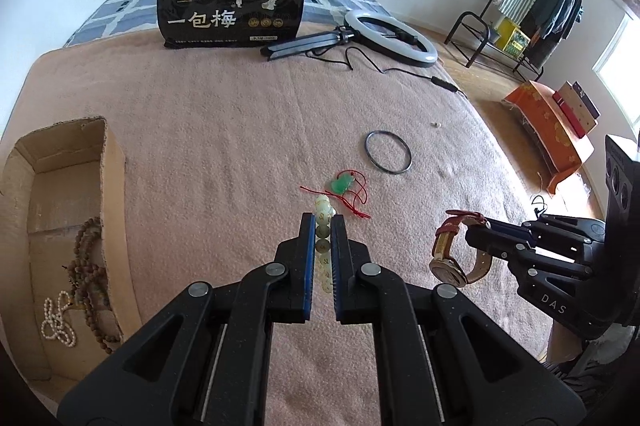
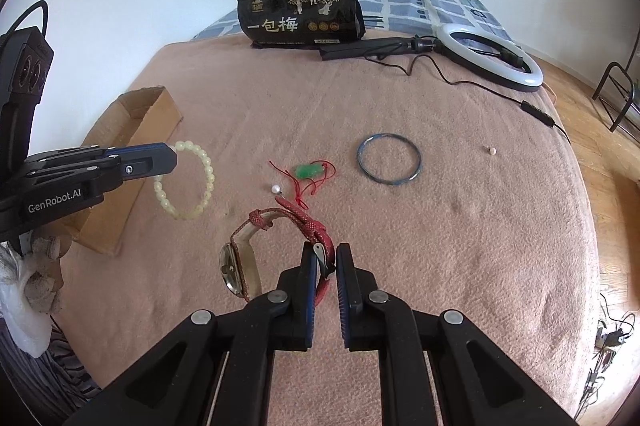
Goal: Organize jewelry
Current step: 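Carry the cream bracelet with the left tool while the right tool carries the watch to the box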
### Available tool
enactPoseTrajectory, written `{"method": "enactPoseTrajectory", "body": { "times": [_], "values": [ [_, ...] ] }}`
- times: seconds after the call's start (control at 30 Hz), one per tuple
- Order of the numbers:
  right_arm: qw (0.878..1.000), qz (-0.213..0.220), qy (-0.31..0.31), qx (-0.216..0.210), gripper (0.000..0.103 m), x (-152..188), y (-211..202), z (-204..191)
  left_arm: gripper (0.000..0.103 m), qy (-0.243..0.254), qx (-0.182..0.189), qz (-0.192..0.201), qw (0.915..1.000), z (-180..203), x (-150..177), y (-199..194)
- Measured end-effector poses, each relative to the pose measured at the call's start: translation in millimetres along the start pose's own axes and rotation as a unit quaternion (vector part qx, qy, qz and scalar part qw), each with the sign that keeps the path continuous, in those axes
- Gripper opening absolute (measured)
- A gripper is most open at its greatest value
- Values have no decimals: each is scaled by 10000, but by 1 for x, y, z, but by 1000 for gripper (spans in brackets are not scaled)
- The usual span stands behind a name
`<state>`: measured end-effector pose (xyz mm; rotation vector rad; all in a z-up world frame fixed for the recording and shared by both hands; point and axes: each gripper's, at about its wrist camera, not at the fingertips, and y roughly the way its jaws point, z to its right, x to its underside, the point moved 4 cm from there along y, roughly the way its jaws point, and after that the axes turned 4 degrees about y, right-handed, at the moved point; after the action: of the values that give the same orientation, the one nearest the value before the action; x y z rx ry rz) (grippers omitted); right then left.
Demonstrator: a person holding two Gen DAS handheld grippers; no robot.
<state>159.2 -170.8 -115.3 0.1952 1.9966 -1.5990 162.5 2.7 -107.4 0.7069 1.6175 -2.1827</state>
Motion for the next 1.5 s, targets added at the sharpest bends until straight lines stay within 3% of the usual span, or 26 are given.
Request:
{"method": "enactPoseTrajectory", "body": {
  "times": [0.67, 1.17, 1.5],
  "values": [
    [9972, 341, -462, -471, 7, -42, -2, -87, 5, -593, -691, 793, 9927, -101, -14, -79],
    [9939, 377, -675, -783, 7, -71, 19, -152, 5, -832, -1274, 1076, 9825, -154, 10, -113],
    [9918, 310, -803, -940, 7, -89, 41, -187, 5, -1022, -1518, 1085, 9771, -182, 23, -112]
  ]
}}
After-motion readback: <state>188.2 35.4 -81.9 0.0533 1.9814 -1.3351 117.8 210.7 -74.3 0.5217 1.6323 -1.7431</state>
